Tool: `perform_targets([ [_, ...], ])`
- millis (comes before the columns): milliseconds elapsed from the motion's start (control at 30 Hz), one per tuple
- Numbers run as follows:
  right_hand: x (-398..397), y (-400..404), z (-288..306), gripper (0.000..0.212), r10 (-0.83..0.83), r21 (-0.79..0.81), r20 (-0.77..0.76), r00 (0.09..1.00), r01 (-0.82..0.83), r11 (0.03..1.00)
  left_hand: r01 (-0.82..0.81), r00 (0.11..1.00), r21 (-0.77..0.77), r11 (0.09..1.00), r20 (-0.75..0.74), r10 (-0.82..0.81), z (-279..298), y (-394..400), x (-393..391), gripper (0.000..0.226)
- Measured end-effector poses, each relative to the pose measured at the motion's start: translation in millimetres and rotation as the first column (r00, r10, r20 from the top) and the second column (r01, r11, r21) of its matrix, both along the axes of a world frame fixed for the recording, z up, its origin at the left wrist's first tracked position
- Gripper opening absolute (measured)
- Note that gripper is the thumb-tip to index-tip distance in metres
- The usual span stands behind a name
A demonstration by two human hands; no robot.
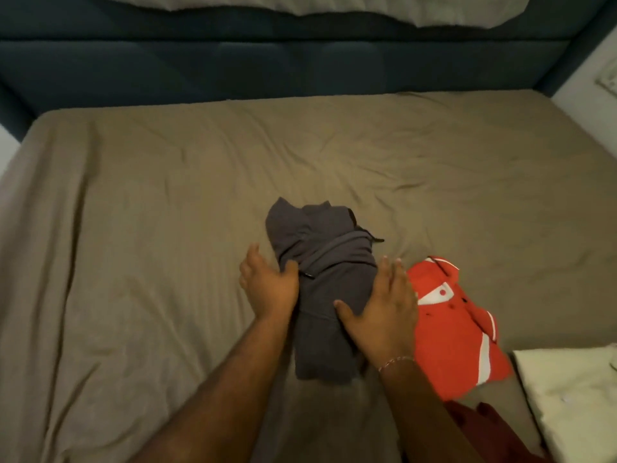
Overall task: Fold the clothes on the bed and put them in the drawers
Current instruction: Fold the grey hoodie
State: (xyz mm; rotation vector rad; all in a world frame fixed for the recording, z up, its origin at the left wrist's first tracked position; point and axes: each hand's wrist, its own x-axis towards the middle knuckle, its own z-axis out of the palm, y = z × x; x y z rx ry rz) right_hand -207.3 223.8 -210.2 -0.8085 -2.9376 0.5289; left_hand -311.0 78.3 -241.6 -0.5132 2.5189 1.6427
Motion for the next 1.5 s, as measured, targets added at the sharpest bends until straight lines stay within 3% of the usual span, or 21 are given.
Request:
perform_targets([
  [67, -26, 1, -14, 0.133, 0.067, -0.095, 0.057, 0.996, -0.061, 0.994, 0.223, 0.899, -0.3, 0.928, -0.305, -0.314, 0, 3, -14, 0.09],
  [133, -47, 3, -30, 0.144, 0.125, -0.184, 0.173, 0.977, -0.093, 0.979, 0.543, 0.663, -0.439, 0.716, -0.298, -0.687, 4, 0, -38, 0.099],
  [200, -61, 14, -46, 0.149, 0.18, -0.213, 0.281, 0.943, -0.122, 0.969, 0.771, 0.399, -0.54, 0.337, -0.003, -0.917, 5, -2, -71, 0.115],
  [267, -69, 27, -59, 0.151, 0.229, -0.225, 0.332, 0.915, -0.159, 0.961, 0.853, 0.188, -0.521, -0.006, 0.317, -0.93, 1, -2, -102, 0.14],
  [300, -71, 32, -64, 0.15, 0.258, -0.24, 0.353, 0.899, -0.179, 0.954, 0.873, 0.117, -0.475, -0.108, 0.42, -0.9, -3, 0, -112, 0.151],
  [367, -77, 38, -71, 0.148, 0.298, -0.273, 0.397, 0.868, -0.198, 0.941, 0.878, 0.062, -0.429, -0.213, 0.542, -0.838, -12, 9, -119, 0.167],
  [500, -87, 33, -80, 0.146, 0.29, -0.251, 0.457, 0.841, -0.191, 0.949, 0.855, 0.122, -0.433, -0.287, 0.705, -0.699, -30, 27, -108, 0.179],
  [833, -93, 46, -93, 0.159, 0.384, -0.411, 0.558, 0.736, -0.156, 0.898, 0.91, 0.098, -0.294, -0.294, 0.839, -0.535, -28, 46, -109, 0.182],
  [1200, -106, 42, -93, 0.162, 0.3, -0.371, 0.618, 0.727, -0.067, 0.926, 0.917, -0.002, -0.202, -0.343, 0.86, -0.51, -39, 50, -128, 0.184],
  [1333, -106, 43, -102, 0.157, 0.234, -0.358, 0.621, 0.748, 0.005, 0.934, 0.898, -0.117, -0.126, -0.421, 0.855, -0.505, -40, 55, -143, 0.183],
  [1433, -108, 43, -114, 0.158, 0.204, -0.349, 0.607, 0.768, 0.026, 0.937, 0.876, -0.162, -0.097, -0.473, 0.864, -0.477, -49, 56, -151, 0.181],
  [1500, -106, 38, -118, 0.16, 0.184, -0.295, 0.59, 0.786, -0.002, 0.955, 0.873, -0.147, -0.107, -0.476, 0.873, -0.465, -57, 53, -149, 0.182],
])
